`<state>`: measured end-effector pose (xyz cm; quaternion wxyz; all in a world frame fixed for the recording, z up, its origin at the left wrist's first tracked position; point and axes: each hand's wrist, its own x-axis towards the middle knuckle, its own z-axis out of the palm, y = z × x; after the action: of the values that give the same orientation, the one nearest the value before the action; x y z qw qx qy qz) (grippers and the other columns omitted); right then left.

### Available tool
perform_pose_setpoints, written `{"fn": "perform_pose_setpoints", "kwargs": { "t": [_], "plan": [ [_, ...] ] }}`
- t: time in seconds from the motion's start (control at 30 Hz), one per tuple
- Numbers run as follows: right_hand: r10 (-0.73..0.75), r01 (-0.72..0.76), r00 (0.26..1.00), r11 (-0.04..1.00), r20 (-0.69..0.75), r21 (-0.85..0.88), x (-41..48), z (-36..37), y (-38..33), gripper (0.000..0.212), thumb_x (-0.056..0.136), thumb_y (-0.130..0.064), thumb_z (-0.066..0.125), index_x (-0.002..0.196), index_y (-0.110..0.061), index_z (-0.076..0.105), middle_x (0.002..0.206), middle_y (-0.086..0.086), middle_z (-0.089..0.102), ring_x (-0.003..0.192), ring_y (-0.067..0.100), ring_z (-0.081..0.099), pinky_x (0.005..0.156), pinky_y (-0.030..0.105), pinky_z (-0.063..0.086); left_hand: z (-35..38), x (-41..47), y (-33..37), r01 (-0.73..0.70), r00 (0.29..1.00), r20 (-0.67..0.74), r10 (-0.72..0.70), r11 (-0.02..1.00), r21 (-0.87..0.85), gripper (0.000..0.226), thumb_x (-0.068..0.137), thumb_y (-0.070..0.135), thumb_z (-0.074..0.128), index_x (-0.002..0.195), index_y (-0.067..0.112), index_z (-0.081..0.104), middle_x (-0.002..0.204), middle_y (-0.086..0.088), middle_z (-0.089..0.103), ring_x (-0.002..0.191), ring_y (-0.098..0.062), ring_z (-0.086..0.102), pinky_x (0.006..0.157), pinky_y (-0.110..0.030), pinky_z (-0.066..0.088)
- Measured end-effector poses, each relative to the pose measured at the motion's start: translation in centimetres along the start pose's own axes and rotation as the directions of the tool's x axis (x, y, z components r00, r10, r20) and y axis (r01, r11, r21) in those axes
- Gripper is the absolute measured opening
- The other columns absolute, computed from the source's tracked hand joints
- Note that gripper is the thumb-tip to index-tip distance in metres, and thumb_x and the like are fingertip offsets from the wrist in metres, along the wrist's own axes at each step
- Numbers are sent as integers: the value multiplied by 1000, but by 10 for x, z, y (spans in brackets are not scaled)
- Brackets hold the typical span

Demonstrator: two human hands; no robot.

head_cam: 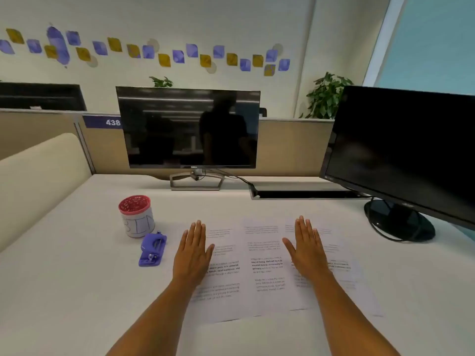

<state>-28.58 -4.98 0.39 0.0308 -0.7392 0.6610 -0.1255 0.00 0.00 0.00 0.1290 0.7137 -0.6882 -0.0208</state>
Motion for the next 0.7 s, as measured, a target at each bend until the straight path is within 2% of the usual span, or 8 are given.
{"fn": "perform_pose_setpoints", "kwargs": {
  "t": [0.1,0.2,0.3,0.37,0.43,0.47,0.57,0.7],
  "plan": [
    [21,-21,1000,1000,-16,16,-8,12,3,113,50,-75,-39,143,-13,-18,159,5,-12,147,19,-10,117,32,-7,10,-5,-3,22,1000,4,-21,999,-31,104,46,64,-48,134,14,-25,155,-4,-19,142,-17,-19,108,-21,-30],
    [35,-35,999,999,41,3,-17,23,4,121,48,-75,-40,147,-11,-11,159,4,-11,147,18,-10,117,31,-8,20,-9,-3,39,999,37,-38,999,-9,116,42,63,-51,140,10,-19,158,-6,-12,146,-19,-10,112,-27,-16],
    [41,-43,993,999,109,21,-20,30,5,96,74,-70,-17,148,-11,-7,159,4,-10,147,17,-9,119,33,-6,25,-12,-1,55,994,90,-55,998,4,125,44,65,-49,147,9,-6,159,-6,-8,147,-19,-8,113,-27,-13],
    [43,-46,989,999,143,19,-23,33,6,86,82,-65,-8,149,-12,-4,160,3,-6,147,17,-7,120,34,-4,26,-15,0,70,989,133,-69,998,-6,110,57,66,-33,148,10,-5,159,-5,-7,147,-18,-7,114,-28,-10],
    [39,-42,990,999,138,24,-23,34,7,104,66,-71,-25,149,-13,-1,160,3,-2,147,17,-3,119,34,-3,27,-18,2,89,985,151,-83,996,-33,100,61,56,-23,148,11,-3,159,-4,-5,147,-17,-4,117,-29,-6],
    [40,-44,989,999,145,24,-23,35,8,104,67,-71,-25,149,-13,0,160,2,-1,147,17,-2,119,34,-2,27,-18,3,100,984,155,-92,994,-44,99,62,55,-22,148,11,-2,159,-4,-3,147,-17,-3,118,-29,-4],
    [43,-45,986,999,159,14,-23,34,8,73,90,-55,1,149,-13,-1,160,2,-1,147,17,-3,119,34,-3,28,-19,5,115,983,147,-107,992,-46,90,70,54,-17,149,12,-1,159,-3,-2,147,-17,-1,118,-29,-2],
    [32,-38,981,999,192,27,-21,33,10,61,99,-43,17,150,-13,1,160,2,0,148,17,-1,120,34,-1,23,-20,5,138,977,175,-124,988,-66,64,94,44,5,149,11,1,159,-4,-1,148,-17,0,120,-30,-1]
  ]
}}
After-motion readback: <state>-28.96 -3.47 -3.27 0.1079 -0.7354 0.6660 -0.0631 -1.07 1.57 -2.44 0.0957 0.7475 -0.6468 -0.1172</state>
